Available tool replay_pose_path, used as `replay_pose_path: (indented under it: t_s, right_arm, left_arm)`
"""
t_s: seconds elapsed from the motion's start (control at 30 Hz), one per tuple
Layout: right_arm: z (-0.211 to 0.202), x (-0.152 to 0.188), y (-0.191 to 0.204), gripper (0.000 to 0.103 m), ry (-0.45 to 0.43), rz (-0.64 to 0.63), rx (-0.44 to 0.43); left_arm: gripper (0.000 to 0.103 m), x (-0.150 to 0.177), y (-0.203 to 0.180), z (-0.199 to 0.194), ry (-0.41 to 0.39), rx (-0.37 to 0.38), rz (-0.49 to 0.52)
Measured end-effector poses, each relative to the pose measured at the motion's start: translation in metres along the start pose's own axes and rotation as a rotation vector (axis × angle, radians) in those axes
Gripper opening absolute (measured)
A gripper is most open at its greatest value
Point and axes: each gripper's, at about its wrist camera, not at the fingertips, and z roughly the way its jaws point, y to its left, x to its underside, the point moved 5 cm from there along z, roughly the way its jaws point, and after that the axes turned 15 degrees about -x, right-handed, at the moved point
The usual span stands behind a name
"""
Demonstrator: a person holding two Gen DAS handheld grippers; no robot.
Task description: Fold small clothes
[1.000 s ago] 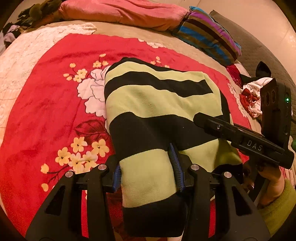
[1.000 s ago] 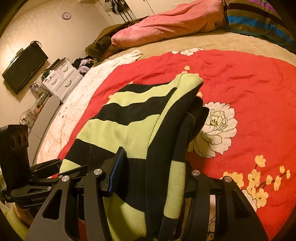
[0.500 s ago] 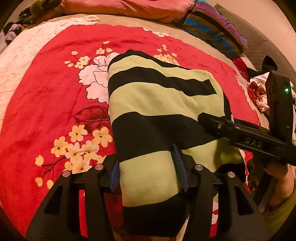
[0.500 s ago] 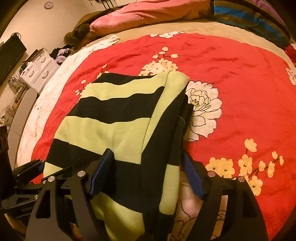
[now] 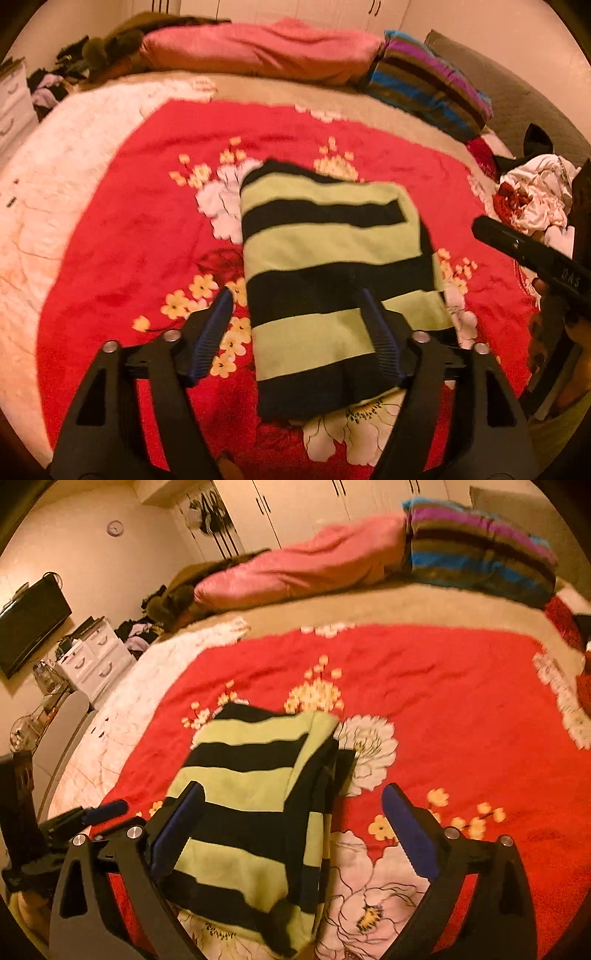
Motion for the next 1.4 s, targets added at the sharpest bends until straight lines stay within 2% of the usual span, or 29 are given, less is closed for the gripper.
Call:
replay_pose_path:
  t_s: [0.17, 0.43, 0.8, 1.17, 1.4]
  right_arm:
    - [-0.037, -0.001, 0.027, 0.099, -0.075, -0.092, 0.048]
    - [-0.083, 0.009, 0.057, 0.099, -0.173, -0.174, 0.103]
    - [-0.119, 0.018, 0.079, 0.099, -0.272, -0.208, 0.125]
    - [-0.128, 0.042, 0.091, 0.099, -0.272, -0.222, 0.127]
    - [-0.125, 0.063, 0.102, 0.099, -0.259, -0.25, 0.145]
  left_arm:
    - [0.094, -0.006, 0.005, -0.038, -0.071, -0.012, -0.017]
    - [0.094, 0.0, 0.011, -0.084, -0.147, -0.033, -0.034]
    - [0.094, 0.017, 0.014, -0.117, -0.223, -0.063, -0.019]
    - [0.094, 0.033, 0.018, -0.125, -0.255, -0.057, -0.032]
    - [0.094, 0.049, 0.031, -0.123, -0.239, -0.063, -0.042]
